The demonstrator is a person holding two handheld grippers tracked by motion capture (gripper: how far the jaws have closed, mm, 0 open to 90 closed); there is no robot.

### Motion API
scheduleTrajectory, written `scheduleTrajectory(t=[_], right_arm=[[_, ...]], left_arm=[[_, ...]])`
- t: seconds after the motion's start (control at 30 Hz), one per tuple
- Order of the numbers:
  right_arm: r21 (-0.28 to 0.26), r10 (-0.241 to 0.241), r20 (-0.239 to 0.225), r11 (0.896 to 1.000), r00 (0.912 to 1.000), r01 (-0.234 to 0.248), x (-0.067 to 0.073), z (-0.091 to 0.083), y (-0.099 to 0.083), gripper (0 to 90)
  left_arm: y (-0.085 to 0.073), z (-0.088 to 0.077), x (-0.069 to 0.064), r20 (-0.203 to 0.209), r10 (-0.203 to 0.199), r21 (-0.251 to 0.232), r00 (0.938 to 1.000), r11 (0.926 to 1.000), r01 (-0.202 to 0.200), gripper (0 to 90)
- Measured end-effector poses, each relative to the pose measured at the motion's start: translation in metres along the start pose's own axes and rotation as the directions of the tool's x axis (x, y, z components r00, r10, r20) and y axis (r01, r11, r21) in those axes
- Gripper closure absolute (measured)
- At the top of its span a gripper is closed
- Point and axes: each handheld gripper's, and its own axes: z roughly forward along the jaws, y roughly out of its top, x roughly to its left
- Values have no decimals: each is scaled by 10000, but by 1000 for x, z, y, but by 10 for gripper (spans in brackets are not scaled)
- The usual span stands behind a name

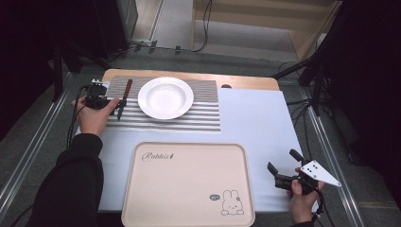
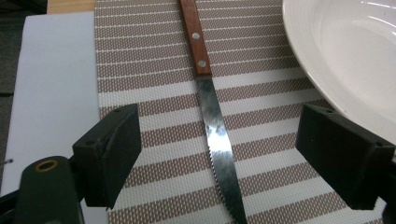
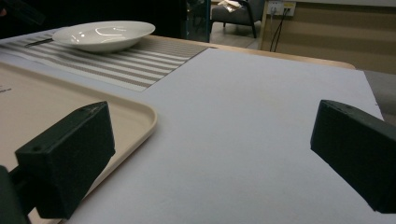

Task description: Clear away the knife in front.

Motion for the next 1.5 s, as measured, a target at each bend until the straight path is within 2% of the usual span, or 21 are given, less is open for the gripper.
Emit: scheduleTrajectory(t=[0.1, 0.2, 0.4, 0.47, 0.5, 0.77, 1.0, 1.13, 1.3, 1.37, 1.4, 1.5], right_arm=[[-17, -4, -3, 10000, 10000, 4, 0, 0, 0, 0], [-44, 96, -11, 9999, 10000, -96, 0, -1, 0, 0], [-34, -8, 1, 10000, 10000, 8, 0, 0, 0, 0], [-21, -4, 20, 10000, 10000, 5, 0, 0, 0, 0], [-13, -10, 28, 10000, 10000, 10, 0, 0, 0, 0], [43, 14, 72, 10000, 10000, -14, 1, 1, 0, 0], [106, -57, 148, 9999, 9999, 56, 2, 2, 0, 0], [121, -96, 182, 9999, 9998, 94, 2, 2, 0, 0], [196, -159, 215, 9997, 9996, 155, 3, 3, 0, 0], [201, -183, 199, 9996, 9996, 179, 4, 4, 0, 0], [206, -191, 214, 9996, 9996, 187, 4, 4, 0, 0], [229, -213, 237, 9995, 9995, 208, 4, 4, 0, 0]], left_arm=[[5, 2, 0, -228, 100, 248, 9997, 9996, -94, 228], [13, 5, 1, -458, -33, 365, 9989, 9993, 49, 308], [29, 9, 1, -394, 2, 552, 9992, 9985, 20, 473], [34, 12, 1, -327, 29, 716, 9995, 9974, -6, 487], [38, 15, 0, -448, 84, 905, 9990, 9959, -43, 509], [44, 34, -7, -519, 22, 1217, 9987, 9926, 41, 584], [44, 46, -10, -706, 24, 1304, 9975, 9914, 68, 647], [42, 54, -9, -961, 29, 1377, 9954, 9904, 104, 676], [41, 59, -9, -986, -112, 1275, 9951, 9916, 238, 687], [40, 61, -9, -974, -45, 1324, 9952, 9910, 174, 687], [39, 63, -11, -1099, 106, 1309, 9939, 9914, 39, 691], [39, 64, -12, -1263, 91, 1201, 9919, 9927, 62, 727]])
